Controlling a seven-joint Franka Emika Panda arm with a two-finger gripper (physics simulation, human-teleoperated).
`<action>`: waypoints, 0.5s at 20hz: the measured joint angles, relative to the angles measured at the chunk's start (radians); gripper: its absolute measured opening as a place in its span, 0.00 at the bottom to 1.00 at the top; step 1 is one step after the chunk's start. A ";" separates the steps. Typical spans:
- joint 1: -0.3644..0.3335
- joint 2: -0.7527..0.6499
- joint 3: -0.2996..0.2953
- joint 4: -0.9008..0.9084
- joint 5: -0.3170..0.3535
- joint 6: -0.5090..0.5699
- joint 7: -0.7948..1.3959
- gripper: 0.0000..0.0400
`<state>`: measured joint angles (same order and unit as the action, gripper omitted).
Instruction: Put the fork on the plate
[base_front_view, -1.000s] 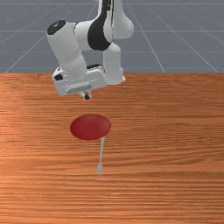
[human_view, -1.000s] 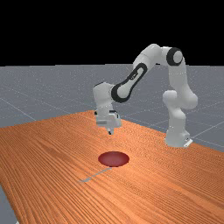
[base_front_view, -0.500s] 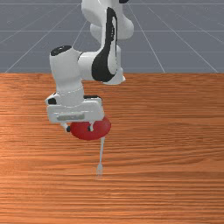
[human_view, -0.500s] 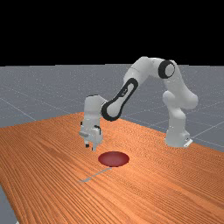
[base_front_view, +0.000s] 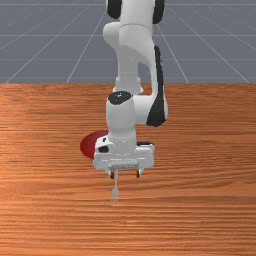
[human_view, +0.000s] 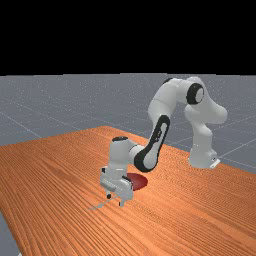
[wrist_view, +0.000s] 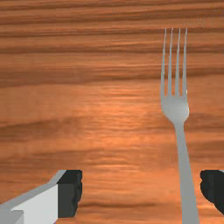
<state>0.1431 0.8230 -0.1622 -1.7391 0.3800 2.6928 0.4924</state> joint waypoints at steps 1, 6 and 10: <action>0.000 0.006 -0.001 0.016 -0.001 0.000 0.001 1.00; -0.016 0.016 -0.003 0.024 0.005 -0.001 0.000 1.00; -0.026 0.012 0.002 0.011 0.013 -0.018 -0.002 1.00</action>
<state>0.1168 0.8350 -0.1600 -1.7278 0.3926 2.6743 0.4909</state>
